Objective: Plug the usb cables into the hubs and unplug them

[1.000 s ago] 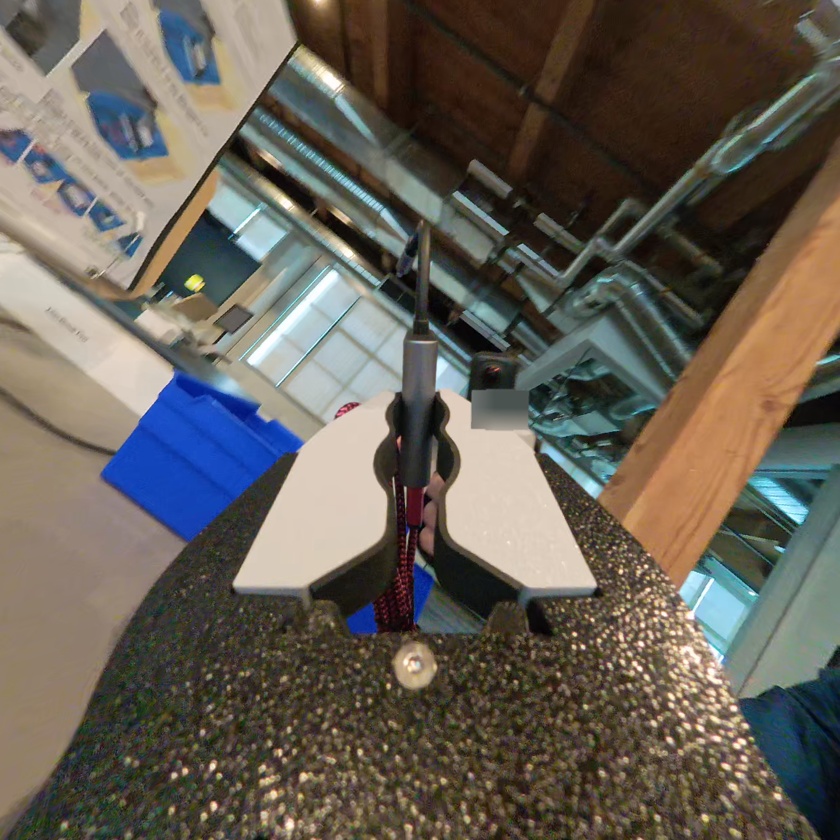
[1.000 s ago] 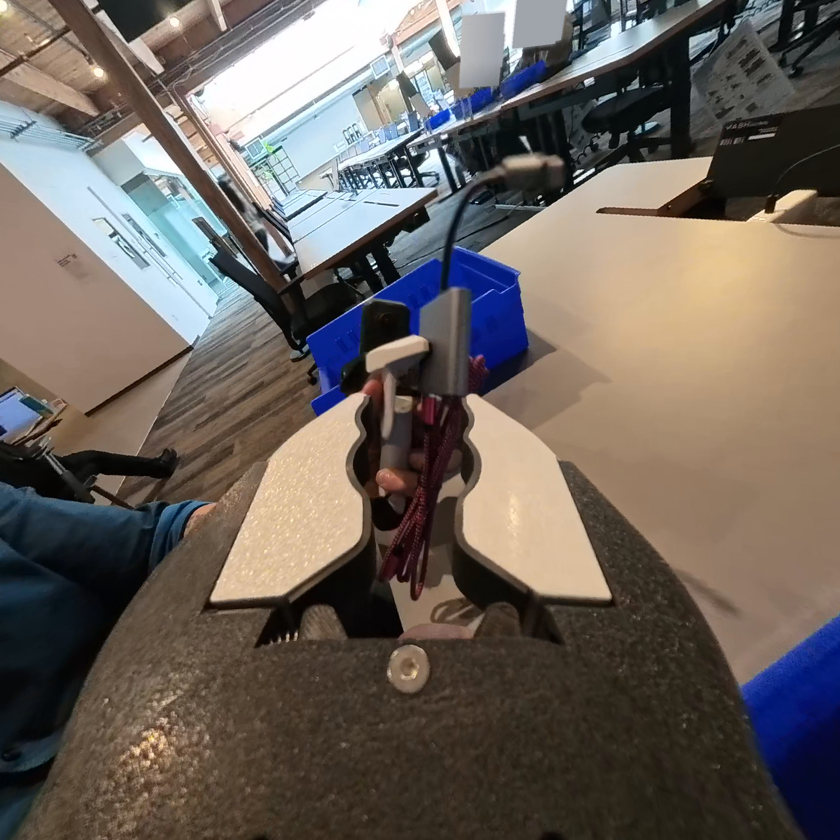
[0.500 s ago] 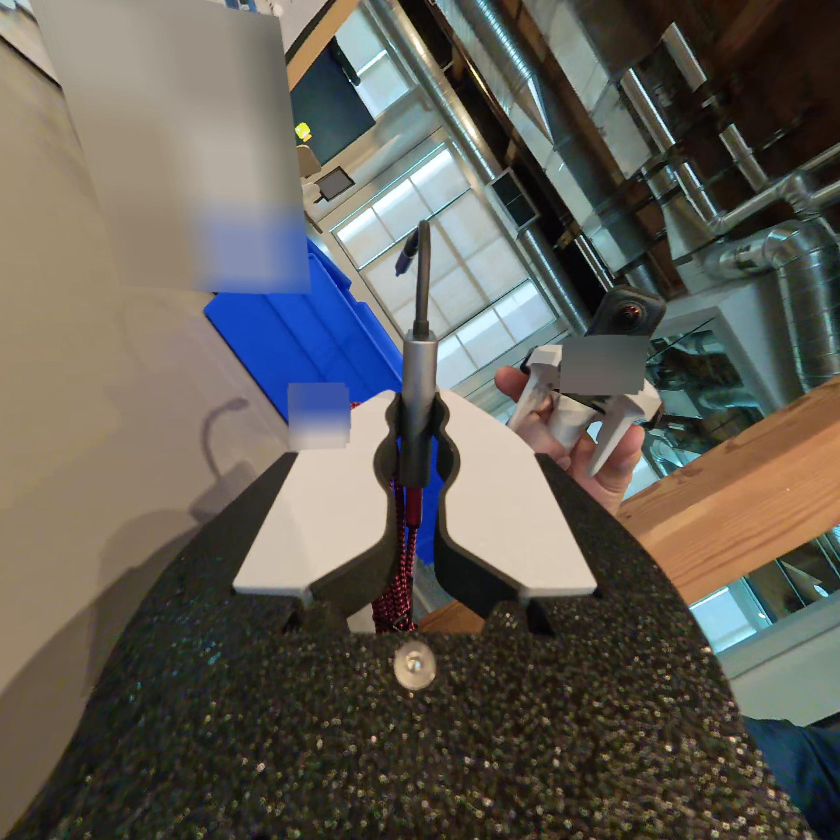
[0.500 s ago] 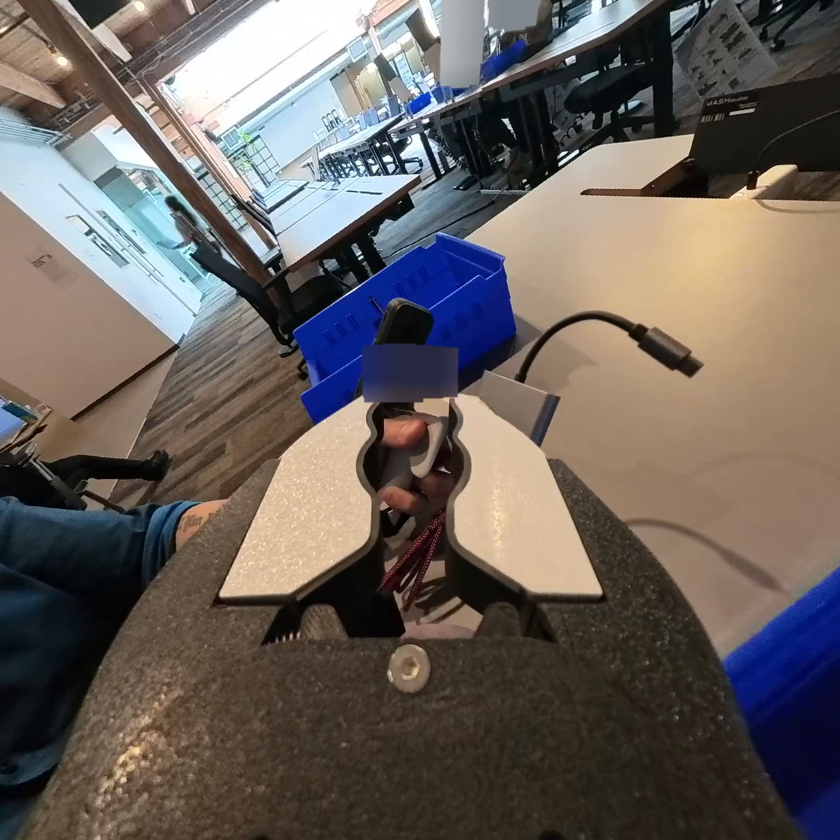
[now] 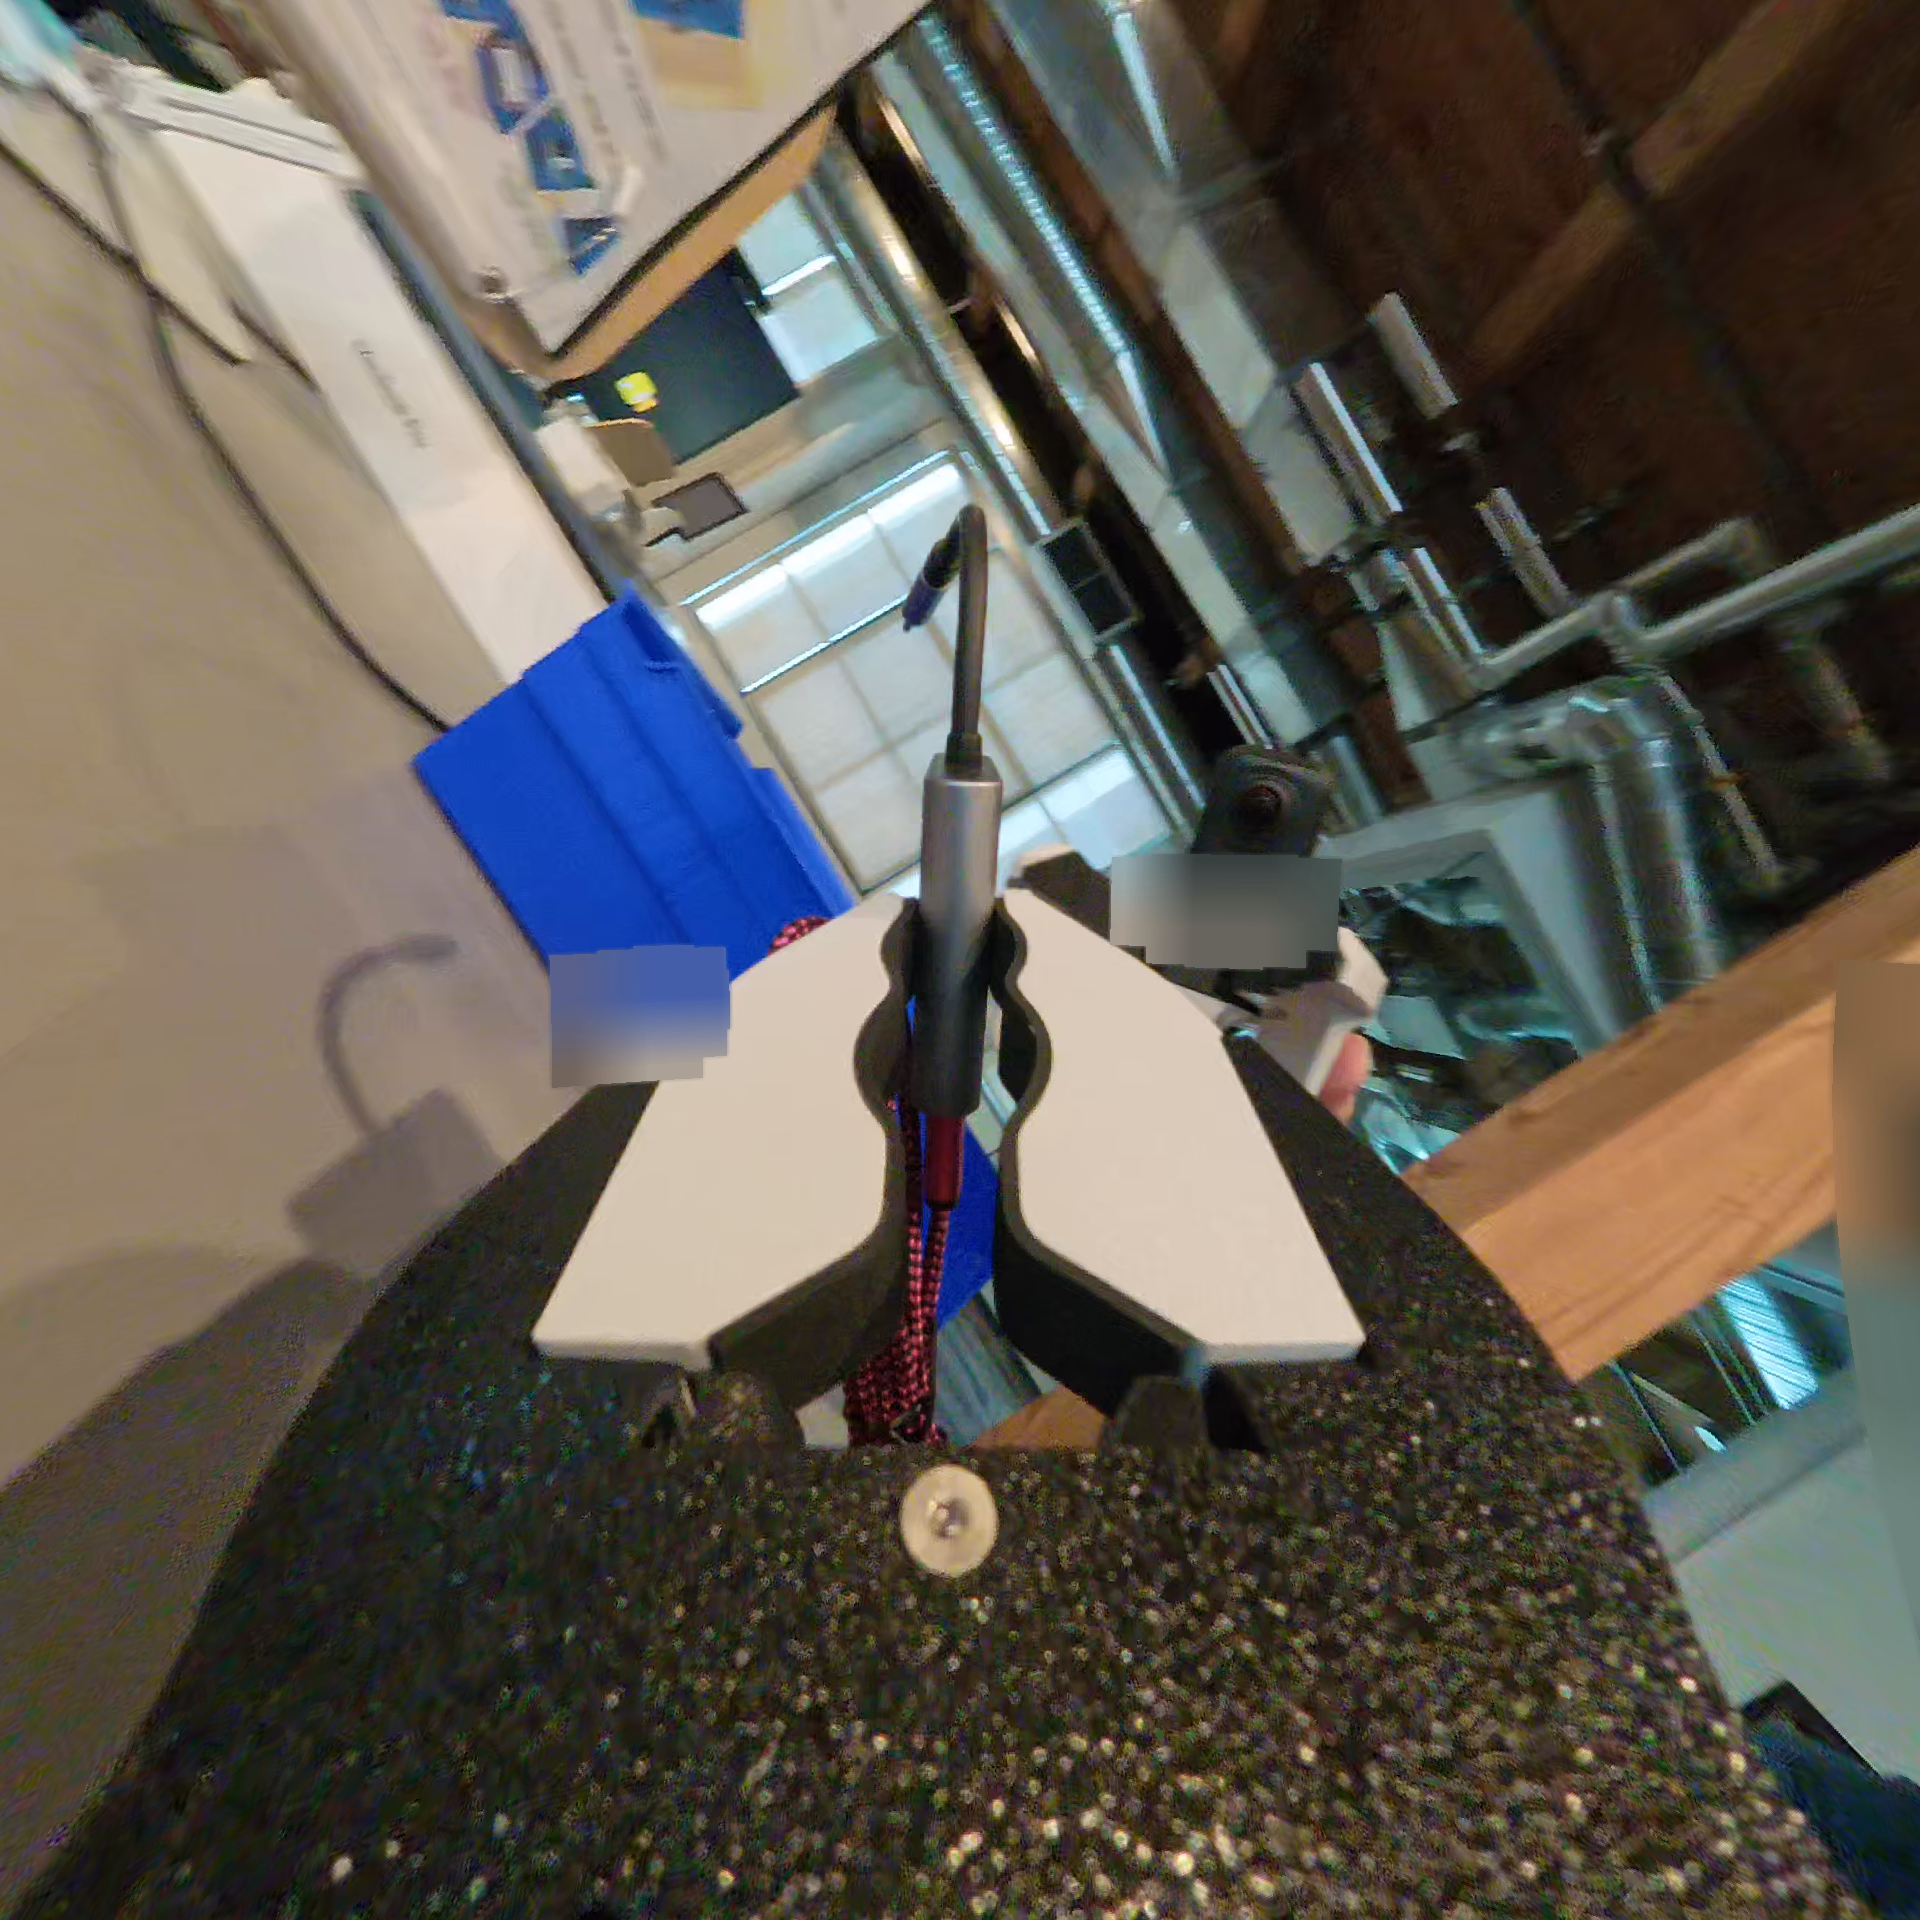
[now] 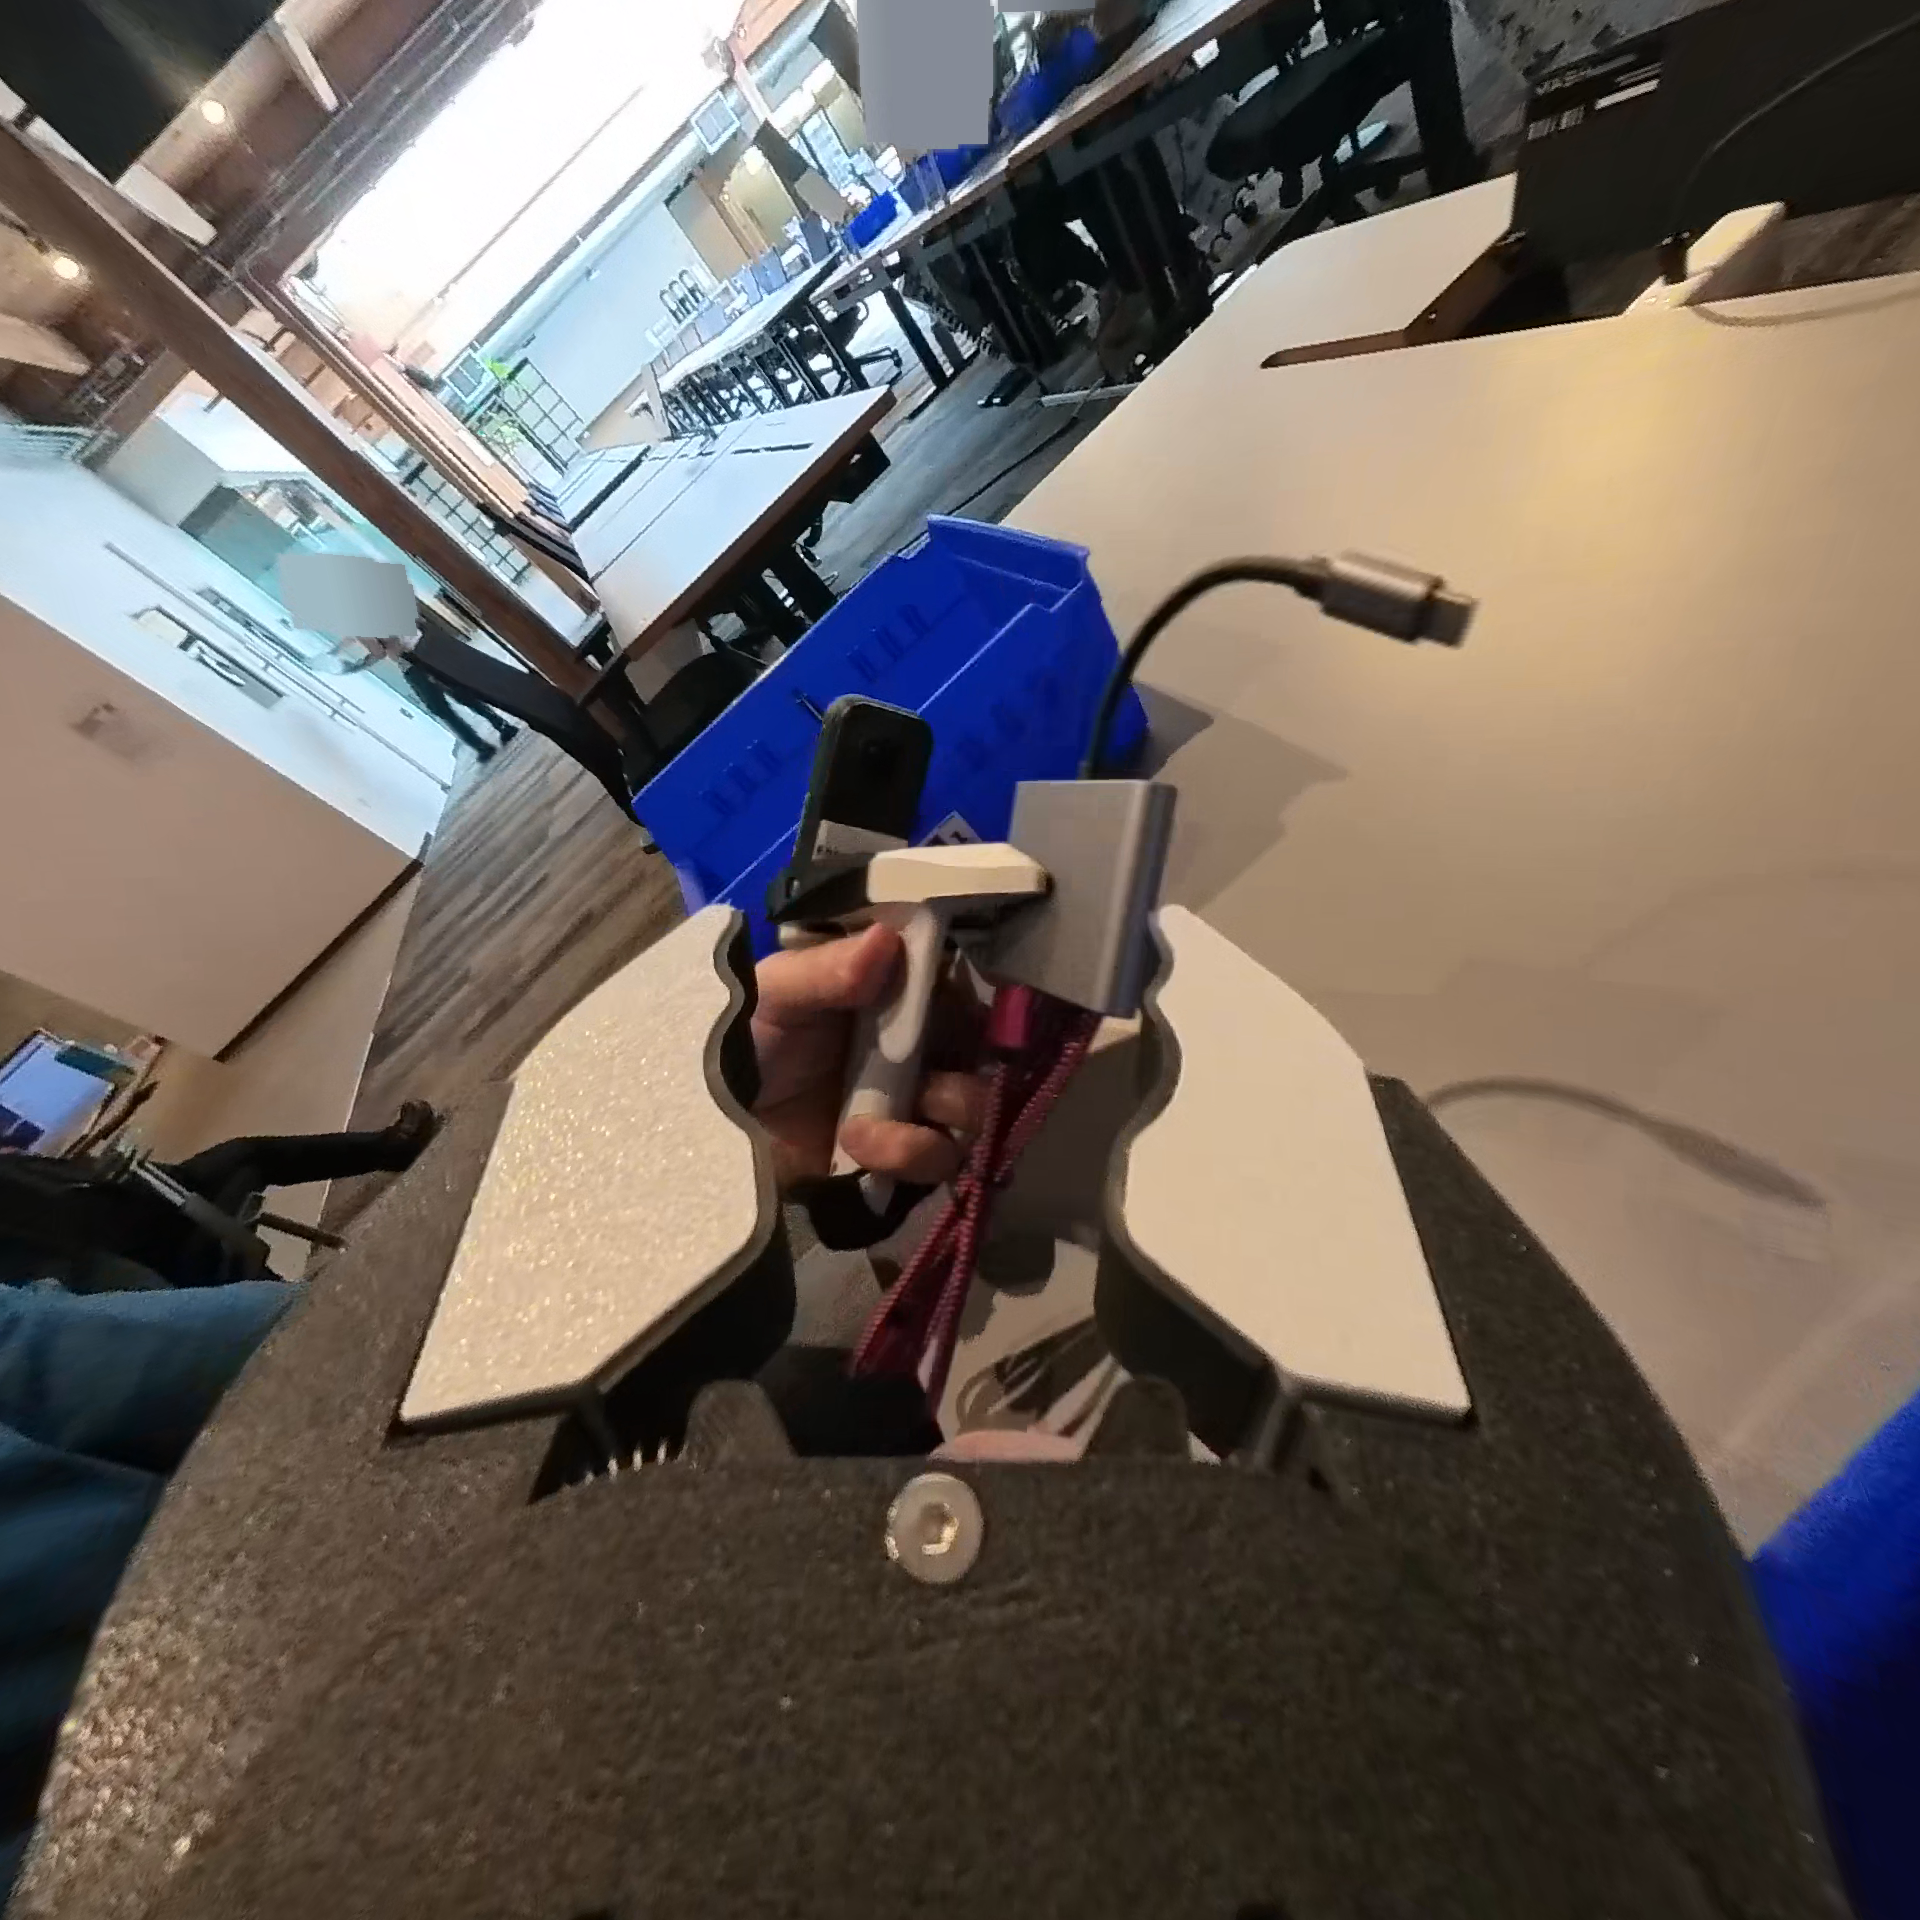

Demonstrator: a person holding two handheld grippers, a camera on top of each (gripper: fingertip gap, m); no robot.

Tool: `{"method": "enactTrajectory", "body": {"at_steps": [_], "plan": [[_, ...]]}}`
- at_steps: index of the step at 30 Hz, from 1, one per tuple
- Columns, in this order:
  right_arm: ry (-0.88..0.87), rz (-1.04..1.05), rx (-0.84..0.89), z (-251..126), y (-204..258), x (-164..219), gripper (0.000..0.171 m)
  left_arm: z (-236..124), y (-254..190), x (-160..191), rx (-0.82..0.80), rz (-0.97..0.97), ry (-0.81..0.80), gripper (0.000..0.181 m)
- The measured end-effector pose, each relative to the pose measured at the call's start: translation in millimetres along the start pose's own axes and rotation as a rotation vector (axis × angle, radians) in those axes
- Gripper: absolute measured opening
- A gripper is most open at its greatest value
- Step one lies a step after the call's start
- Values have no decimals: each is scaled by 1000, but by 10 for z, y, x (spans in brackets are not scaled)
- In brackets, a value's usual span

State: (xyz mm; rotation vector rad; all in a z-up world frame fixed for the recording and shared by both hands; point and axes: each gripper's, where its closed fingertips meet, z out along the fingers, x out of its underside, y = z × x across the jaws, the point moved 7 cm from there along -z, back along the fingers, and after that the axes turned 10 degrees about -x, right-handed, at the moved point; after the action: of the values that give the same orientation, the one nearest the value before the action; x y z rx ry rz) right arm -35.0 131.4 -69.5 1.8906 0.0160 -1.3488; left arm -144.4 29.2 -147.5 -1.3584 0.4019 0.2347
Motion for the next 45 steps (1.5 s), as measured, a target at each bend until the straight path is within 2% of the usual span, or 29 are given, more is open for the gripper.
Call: {"method": "enactTrajectory", "body": {"at_steps": [4,8,10,14,19,23,29,30,32,39,45], "plan": [[2,6,-17,18,22,24,64,7,64,30,-87,26,29,12],[0,14,-10,25,19,44,63,29,-10,37,-10,-1,26,11],[-15,20,10,15,-5,40,65,20,-94,3,100,-54,-19,11],[-52,52,19,-5,-48,11,75,-4,-254,-39,263,-117,-35,11],[17,85,3,153,-33,98,98,-10,-397,-49,298,-82,-53,11],[5,89,10,243,-34,111,98,-18,-433,-49,300,-70,-62,11],[-4,99,3,356,-32,124,78,-6,-459,-27,293,-54,-75,11],[-6,101,-6,368,-28,124,69,-2,-464,-22,293,-52,-75,11],[-17,88,-76,387,27,117,34,4,-458,-19,280,-47,-80,12],[5,4,-34,409,95,96,21,-14,-473,-47,289,-26,-109,18],[4,-14,-40,365,110,83,21,-36,-516,-122,257,-4,-123,58]]}}
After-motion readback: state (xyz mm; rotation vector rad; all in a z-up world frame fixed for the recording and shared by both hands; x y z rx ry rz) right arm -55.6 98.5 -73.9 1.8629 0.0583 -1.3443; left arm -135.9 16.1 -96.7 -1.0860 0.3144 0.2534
